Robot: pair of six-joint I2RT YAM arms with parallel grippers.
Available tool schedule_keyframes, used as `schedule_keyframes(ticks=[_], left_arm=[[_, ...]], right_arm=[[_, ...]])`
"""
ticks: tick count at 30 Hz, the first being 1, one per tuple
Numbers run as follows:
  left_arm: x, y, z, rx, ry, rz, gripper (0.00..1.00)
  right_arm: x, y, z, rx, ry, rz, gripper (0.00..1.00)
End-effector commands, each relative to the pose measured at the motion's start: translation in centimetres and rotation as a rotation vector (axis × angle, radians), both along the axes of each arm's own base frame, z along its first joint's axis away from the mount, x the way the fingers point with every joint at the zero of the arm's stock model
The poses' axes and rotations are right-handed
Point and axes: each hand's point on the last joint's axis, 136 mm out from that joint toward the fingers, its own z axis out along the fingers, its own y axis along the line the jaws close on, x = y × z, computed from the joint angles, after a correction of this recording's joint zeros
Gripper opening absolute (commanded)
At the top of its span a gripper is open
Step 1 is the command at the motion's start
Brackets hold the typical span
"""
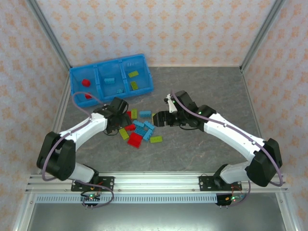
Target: Sort the legos into containers by color
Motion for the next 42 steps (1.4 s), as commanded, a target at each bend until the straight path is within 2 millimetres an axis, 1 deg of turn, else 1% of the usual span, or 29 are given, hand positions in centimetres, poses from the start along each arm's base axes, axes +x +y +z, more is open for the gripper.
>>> schedule_keyframes(ticks=[1, 3, 5, 8, 11, 13, 15, 17, 18, 19, 21, 23, 26, 28, 30, 32, 34, 35, 38, 39, 40, 41, 42], left_arm=[[2.5, 0.3, 0.3, 0.052, -0.061, 0.012, 0.77], [3.2, 0.4, -0.2, 0.074, -0.06, 0.001, 0.73], [3.6, 0.1, -1.1, 0.067, -0.046, -0.009, 0.7], [3.8, -0.5, -2.3, 0.054, -0.009, -0.026, 0.61], [3.7, -0.3, -3.1, 0.068, 0.01, -0.024, 0.5], [3.4, -0.1, -3.4, 0.077, 0.017, -0.022, 0.45], [3.1, 0.1, -3.6, 0.084, 0.023, -0.021, 0.37], [2.9, 0.4, -3.1, 0.092, 0.013, -0.017, 0.27], [2.9, 0.6, -2.6, 0.097, 0.001, -0.014, 0.24], [2.9, 0.9, -1.8, 0.108, -0.018, -0.008, 0.22], [3.0, 1.7, 0.5, 0.139, -0.073, 0.002, 0.2], [3.3, 3.2, 4.0, 0.196, -0.156, 0.024, 0.2], [3.9, 6.3, 9.0, 0.266, -0.27, 0.092, 0.2], [4.9, 8.5, 11.5, 0.254, -0.327, 0.163, 0.2], [6.3, 11.3, 13.3, 0.227, -0.363, 0.26, 0.2], [8.2, 14.9, 14.8, 0.237, -0.394, 0.376, 0.2], [10.3, 18.1, 15.4, 0.256, -0.402, 0.458, 0.2], [11.7, 19.5, 15.2, 0.259, -0.392, 0.486, 0.19], [15.6, 21.7, 14.1, 0.199, -0.312, 0.499, 0.19], [16.8, 22.2, 14.2, 0.192, -0.299, 0.496, 0.19], [17.8, 22.9, 14.1, 0.191, -0.28, 0.5, 0.19], [18.8, 23.5, 13.1, 0.184, -0.248, 0.505, 0.19], [19.6, 23.9, 13.0, 0.169, -0.245, 0.512, 0.2]], right_arm=[[-0.3, -0.3, 1.5, 0.037, -0.022, -0.036, 0.77], [-0.1, -0.3, 1.3, 0.038, -0.024, -0.042, 0.77], [0.0, -0.3, 1.2, 0.033, -0.026, -0.049, 0.78], [0.2, -0.5, 0.9, 0.008, -0.025, -0.053, 0.78], [0.3, -0.7, 0.8, -0.012, -0.028, -0.057, 0.78], [0.2, -0.6, 0.8, -0.008, -0.024, -0.051, 0.78], [0.1, -0.4, 1.0, -0.001, -0.023, -0.048, 0.78], [0.1, -0.1, 1.2, 0.009, -0.025, -0.04, 0.78], [0.0, 0.1, 1.2, 0.014, -0.025, -0.037, 0.78], [0.0, 0.2, 1.4, 0.022, -0.029, -0.034, 0.78], [0.0, 0.5, 1.5, 0.029, -0.032, -0.03, 0.78], [0.0, 0.7, 1.7, 0.035, -0.039, -0.026, 0.78], [0.1, 0.8, 1.8, 0.039, -0.047, -0.031, 0.78], [0.2, 0.8, 1.7, 0.042, -0.052, -0.036, 0.78], [0.4, 0.9, 1.6, 0.047, -0.06, -0.044, 0.78], [0.5, 1.0, 1.6, 0.044, -0.057, -0.044, 0.78], [0.5, 1.0, 1.7, 0.043, -0.058, -0.039, 0.78], [0.5, 1.0, 1.7, 0.04, -0.06, -0.036, 0.78], [0.4, 0.5, 1.8, 0.026, -0.066, -0.044, 0.78], [0.3, 0.3, 1.7, 0.024, -0.068, -0.047, 0.78], [0.2, 0.2, 1.7, 0.023, -0.071, -0.051, 0.78], [0.2, 0.0, 1.8, 0.022, -0.072, -0.055, 0.78], [0.1, -0.1, 1.7, 0.02, -0.07, -0.056, 0.78]])
